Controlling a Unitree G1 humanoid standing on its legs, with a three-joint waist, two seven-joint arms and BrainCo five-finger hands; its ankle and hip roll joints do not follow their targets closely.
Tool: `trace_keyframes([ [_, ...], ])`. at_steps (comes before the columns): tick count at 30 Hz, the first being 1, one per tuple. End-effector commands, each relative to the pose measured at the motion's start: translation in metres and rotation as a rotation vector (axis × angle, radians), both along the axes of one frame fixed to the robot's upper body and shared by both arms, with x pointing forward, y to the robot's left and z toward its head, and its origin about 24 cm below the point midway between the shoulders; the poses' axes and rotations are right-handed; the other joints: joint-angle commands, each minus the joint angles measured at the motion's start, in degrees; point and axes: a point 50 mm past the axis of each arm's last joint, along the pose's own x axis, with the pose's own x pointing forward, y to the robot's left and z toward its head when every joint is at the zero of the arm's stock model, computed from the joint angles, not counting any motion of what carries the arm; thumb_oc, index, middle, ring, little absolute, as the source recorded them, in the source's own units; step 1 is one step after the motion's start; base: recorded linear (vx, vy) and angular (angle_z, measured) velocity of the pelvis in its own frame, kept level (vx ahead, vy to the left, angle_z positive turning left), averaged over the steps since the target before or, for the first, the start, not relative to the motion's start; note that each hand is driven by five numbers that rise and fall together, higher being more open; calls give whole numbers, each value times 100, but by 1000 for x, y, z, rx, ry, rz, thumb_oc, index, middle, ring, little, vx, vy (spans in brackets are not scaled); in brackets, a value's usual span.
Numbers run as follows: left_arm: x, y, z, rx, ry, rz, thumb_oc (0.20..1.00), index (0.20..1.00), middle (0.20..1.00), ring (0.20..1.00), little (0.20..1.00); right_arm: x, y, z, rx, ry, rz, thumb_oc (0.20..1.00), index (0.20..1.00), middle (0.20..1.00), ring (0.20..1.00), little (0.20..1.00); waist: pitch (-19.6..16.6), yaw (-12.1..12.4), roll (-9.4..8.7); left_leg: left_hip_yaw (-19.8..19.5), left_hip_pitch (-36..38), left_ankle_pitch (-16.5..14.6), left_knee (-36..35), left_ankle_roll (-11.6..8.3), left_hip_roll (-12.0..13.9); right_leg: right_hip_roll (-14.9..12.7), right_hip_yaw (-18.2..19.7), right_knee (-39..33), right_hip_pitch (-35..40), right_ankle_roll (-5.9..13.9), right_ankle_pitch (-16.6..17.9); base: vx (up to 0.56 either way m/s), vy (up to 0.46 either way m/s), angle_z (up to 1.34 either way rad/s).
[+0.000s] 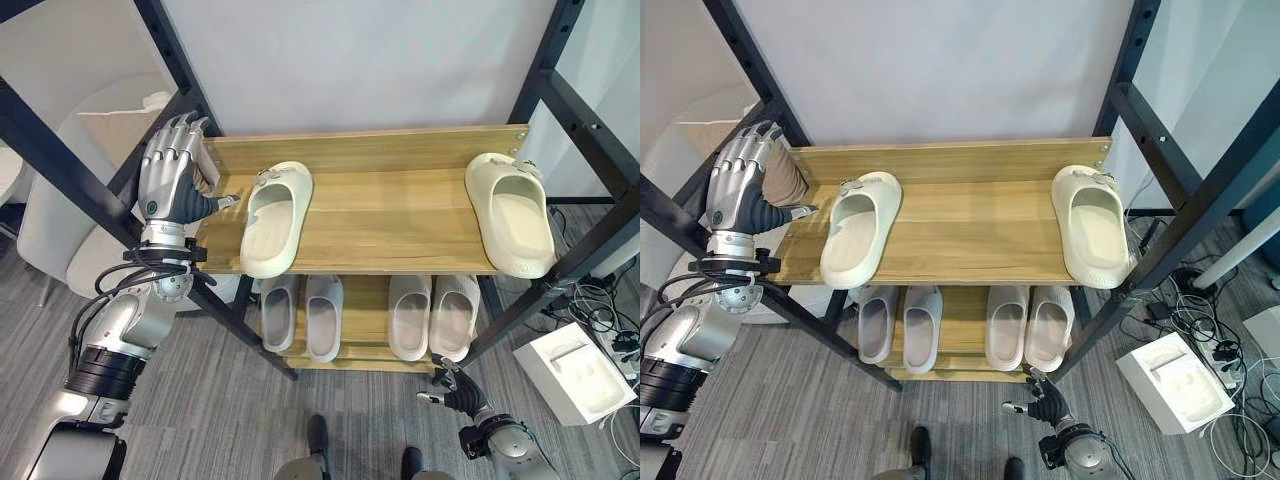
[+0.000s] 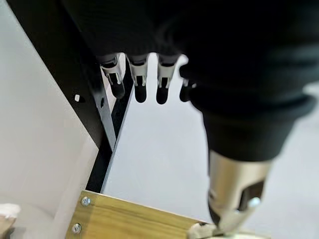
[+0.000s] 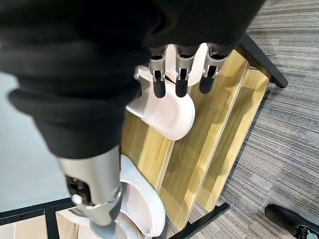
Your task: Arrange the slippers neatly on the shoe rack.
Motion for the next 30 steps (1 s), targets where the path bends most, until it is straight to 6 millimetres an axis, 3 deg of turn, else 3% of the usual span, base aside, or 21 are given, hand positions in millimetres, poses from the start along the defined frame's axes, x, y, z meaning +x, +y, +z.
trace_keyframes([
  [1, 16, 4, 37, 17, -108, 31, 1000, 1000, 1000, 1000, 1000, 15, 4, 20, 19, -114, 16, 1000, 1000, 1000, 1000, 1000, 28, 19, -280, 162, 577, -558, -35, -298, 11, -288, -12, -4, -355, 444, 75, 0, 0, 0],
  [12, 44, -5, 34, -39, -34, 49, 1000, 1000, 1000, 1000, 1000, 14, -2, 20, -6, -110, 0, 1000, 1000, 1000, 1000, 1000, 119, -163, -297, 258, 503, -560, -35, -260, 11, -299, 124, 8, -539, 486, 140, 10, 4, -9],
  [16, 59, 7, 31, 31, 46, 151, 1000, 1000, 1000, 1000, 1000, 14, -4, 22, -18, -121, 8, 1000, 1000, 1000, 1000, 1000, 135, -270, -285, 301, 492, -569, -35, -258, 16, -297, 149, 10, -574, 502, 142, 15, 2, 2],
  [17, 61, 10, 31, 41, 57, 168, 859, 859, 859, 859, 859, 14, -4, 23, -19, -124, 9, 1000, 1000, 1000, 1000, 1000, 142, -282, -290, 307, 487, -567, -35, -254, 16, -295, 155, 13, -582, 503, 144, 0, 0, 0],
  [18, 65, 15, 31, 57, 86, 201, 219, 219, 219, 219, 219, 15, -5, 24, -20, -127, 11, 1000, 1000, 1000, 1000, 1000, 147, -315, -287, 316, 482, -564, -35, -251, 20, -292, 172, 12, -601, 506, 149, 0, 0, 0],
  [23, 74, 27, 40, 104, 135, 261, 200, 200, 200, 200, 200, 14, -4, 24, -15, -129, 19, 1000, 1000, 1000, 1000, 1000, 193, -404, -304, 368, 458, -553, -35, -233, 42, -288, 233, 38, -688, 525, 177, 0, 0, 0],
  [26, 76, 23, 42, 126, 138, 247, 200, 200, 200, 200, 200, 13, -3, 23, -14, -125, 21, 1000, 1000, 1000, 1000, 1000, 196, -416, -308, 384, 467, -554, -35, -231, 45, -287, 248, 40, -690, 524, 174, 6, -3, -1],
  [28, 77, 5, 47, 144, 112, 181, 200, 200, 200, 200, 200, 13, -2, 22, -8, -124, 17, 1000, 1000, 1000, 1000, 1000, 193, -417, -309, 378, 483, -566, -35, -232, 48, -283, 252, 40, -678, 520, 158, 8, -6, -2],
  [30, 78, 0, 48, 149, 108, 162, 200, 200, 200, 200, 200, 13, -2, 22, -7, -124, 16, 1000, 1000, 1000, 1000, 1000, 191, -410, -308, 371, 492, -571, -35, -232, 48, -283, 254, 39, -670, 518, 153, 0, 0, 0],
])
